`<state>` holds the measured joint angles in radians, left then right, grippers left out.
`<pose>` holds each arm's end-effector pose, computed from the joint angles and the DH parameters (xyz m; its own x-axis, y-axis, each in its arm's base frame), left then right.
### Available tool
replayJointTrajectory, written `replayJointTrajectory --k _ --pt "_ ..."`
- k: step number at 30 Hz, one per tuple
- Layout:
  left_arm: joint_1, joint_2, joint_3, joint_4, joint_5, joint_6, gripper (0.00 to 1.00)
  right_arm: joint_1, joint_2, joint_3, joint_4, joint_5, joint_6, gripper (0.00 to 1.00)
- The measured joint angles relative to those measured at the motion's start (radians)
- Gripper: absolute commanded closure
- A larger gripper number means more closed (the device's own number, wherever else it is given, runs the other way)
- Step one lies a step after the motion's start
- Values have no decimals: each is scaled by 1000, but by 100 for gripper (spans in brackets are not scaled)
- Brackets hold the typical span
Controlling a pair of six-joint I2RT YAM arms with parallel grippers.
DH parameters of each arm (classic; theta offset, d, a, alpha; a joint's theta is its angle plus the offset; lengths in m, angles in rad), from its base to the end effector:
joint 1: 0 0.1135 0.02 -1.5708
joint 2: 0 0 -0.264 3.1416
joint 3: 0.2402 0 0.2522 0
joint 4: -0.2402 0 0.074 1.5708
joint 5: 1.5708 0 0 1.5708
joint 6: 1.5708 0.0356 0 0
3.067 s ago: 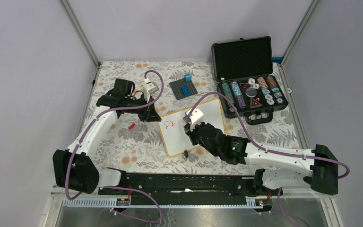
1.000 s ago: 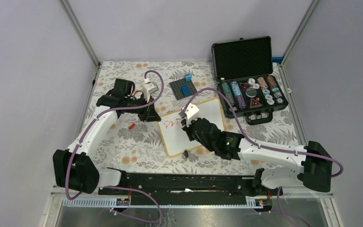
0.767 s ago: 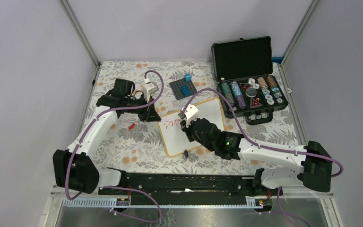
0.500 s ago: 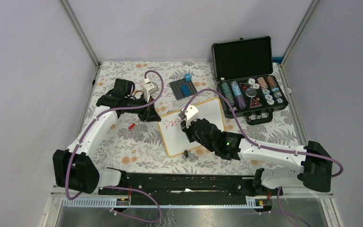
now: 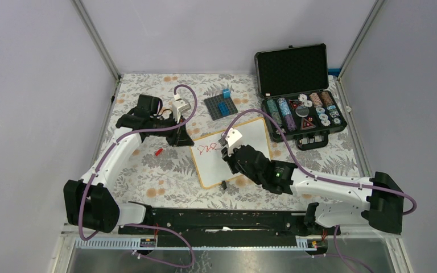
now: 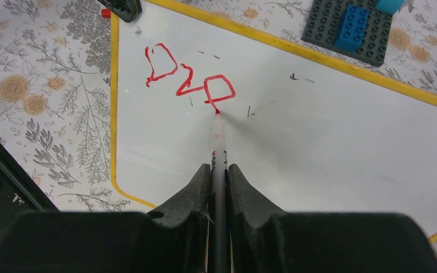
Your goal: Write a sentence on the whiteboard
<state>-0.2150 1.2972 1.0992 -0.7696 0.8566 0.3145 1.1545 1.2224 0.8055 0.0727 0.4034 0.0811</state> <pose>0.2442 -0.0809 0.2982 -0.5923 0.3368 -0.7320 0.7800 0.4672 -0.4163 0.1255 0.2492 0.2813 -0.1920 -0.2501 -0.9490 -0.6784 0.7326 -0.0558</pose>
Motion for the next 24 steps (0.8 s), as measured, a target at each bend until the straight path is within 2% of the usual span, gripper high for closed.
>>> replayJointTrajectory --k 14,24 --pt "0 0 0 0 2 0 100 -3 -98 -10 -36 50 3 100" --pt "0 0 0 -1 4 0 100 -4 -51 -10 -34 79 3 100"
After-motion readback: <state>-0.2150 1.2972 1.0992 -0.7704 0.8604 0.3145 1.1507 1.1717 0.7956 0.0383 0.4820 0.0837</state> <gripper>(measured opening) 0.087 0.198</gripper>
